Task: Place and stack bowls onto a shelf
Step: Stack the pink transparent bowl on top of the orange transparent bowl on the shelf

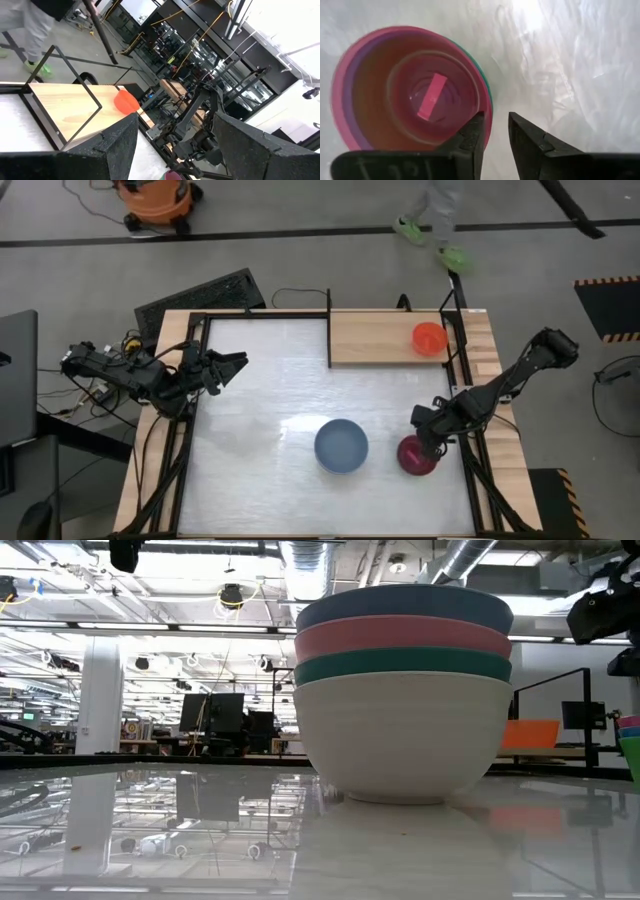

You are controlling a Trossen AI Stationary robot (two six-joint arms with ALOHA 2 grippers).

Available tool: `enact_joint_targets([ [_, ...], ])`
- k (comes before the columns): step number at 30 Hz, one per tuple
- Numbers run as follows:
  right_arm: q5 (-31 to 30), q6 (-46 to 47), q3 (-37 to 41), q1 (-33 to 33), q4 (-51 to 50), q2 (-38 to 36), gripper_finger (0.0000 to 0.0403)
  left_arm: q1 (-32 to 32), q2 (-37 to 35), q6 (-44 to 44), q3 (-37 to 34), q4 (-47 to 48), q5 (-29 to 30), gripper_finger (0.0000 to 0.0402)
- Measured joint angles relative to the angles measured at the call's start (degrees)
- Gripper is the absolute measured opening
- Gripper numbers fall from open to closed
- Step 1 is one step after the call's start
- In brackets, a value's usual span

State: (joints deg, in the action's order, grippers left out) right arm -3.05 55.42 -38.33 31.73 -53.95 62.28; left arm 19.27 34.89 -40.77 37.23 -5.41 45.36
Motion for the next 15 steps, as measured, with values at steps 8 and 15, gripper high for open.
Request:
enact_joint_targets([
  [8,0.3,0.0,0.8,0.0,0.6,0.0,0.0091,0.0,0.0,0.0,0.0,0.1,0.0,0.0245],
  [15,1.4,0.2,0.8,0.0,0.6,-0.1,0.0017,0.0,0.0,0.0,0.0,0.5,0.0,0.0245],
])
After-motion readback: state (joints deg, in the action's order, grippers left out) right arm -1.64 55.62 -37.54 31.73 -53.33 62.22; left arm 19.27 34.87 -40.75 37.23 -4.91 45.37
